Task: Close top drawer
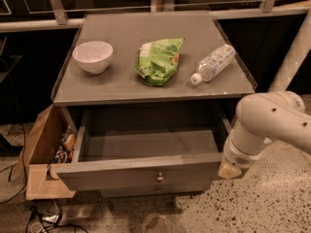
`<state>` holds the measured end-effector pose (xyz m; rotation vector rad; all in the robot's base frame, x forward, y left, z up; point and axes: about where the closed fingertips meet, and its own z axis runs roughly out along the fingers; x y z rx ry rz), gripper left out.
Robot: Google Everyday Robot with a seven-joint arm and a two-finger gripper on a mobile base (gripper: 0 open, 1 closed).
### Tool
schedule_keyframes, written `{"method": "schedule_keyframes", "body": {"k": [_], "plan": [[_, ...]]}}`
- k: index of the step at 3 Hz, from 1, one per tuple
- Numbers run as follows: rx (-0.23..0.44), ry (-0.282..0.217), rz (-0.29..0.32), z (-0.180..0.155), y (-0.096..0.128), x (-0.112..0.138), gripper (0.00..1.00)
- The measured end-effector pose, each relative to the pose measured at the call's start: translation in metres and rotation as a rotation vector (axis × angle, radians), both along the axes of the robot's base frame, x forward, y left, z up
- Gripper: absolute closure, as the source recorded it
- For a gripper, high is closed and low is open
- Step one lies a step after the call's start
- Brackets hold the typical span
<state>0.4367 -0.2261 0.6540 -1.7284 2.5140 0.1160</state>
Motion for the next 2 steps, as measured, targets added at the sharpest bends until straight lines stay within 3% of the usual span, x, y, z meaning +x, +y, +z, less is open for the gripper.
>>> {"method": "schedule_keyframes", "body": {"k": [2], "plan": [[-0.066,-0.056,0.0,0.007,0.013,0.047,0.99]]}}
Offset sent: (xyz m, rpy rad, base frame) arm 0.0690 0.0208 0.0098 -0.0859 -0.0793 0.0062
